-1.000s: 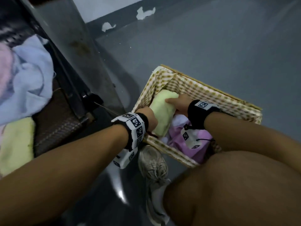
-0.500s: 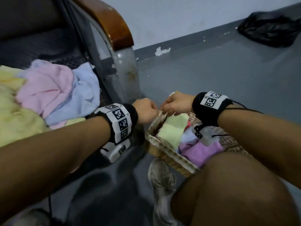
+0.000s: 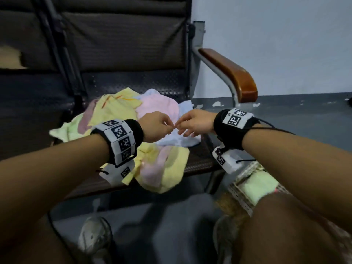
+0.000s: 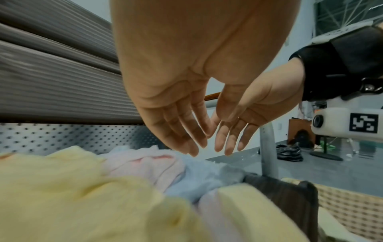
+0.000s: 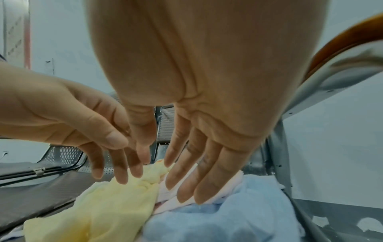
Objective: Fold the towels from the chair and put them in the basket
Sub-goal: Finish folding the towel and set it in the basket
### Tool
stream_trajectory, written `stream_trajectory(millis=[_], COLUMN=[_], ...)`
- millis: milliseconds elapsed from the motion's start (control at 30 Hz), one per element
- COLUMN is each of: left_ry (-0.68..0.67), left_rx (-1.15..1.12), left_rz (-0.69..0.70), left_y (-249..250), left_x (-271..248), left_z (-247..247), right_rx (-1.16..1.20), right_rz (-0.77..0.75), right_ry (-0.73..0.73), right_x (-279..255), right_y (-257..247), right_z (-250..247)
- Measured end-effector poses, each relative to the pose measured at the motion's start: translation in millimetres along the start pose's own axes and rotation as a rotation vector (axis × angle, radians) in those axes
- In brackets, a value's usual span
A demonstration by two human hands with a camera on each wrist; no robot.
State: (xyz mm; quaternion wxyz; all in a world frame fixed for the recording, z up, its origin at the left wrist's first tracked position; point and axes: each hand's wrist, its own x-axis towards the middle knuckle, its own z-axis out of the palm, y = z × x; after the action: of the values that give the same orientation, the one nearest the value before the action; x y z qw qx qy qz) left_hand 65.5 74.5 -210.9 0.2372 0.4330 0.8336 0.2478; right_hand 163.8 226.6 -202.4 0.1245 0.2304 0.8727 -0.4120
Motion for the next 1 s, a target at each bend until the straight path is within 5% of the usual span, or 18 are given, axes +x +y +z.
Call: stream_trajectory(millis=[400, 700, 833, 1000], left_ry=[-0.005, 0.359, 0.526, 0.458], left_rx=[0.367, -0.145, -0.352, -0.485], left_rz=[-0.288, -0.043, -0.042, -0.016], left_y=[-113.2, -97.4, -91.4, -93.0], left_x=[-3.2, -1.2, -5.4, -10.5], left_z=[13.9, -12.6, -18.5, -14.6], right_rx=[-0.379, -0.165, -0.025, 0.22], right_rz=[-0.094, -0.37, -0.382, -0.35], right_ry=[0.049, 0.023, 0.041, 0.335], right_x=[75.9, 98.4, 98.5, 89.9], right_y=[5.4, -31.3, -37.3, -41.2], right_z=[62.4, 76.5, 73.8, 56.4])
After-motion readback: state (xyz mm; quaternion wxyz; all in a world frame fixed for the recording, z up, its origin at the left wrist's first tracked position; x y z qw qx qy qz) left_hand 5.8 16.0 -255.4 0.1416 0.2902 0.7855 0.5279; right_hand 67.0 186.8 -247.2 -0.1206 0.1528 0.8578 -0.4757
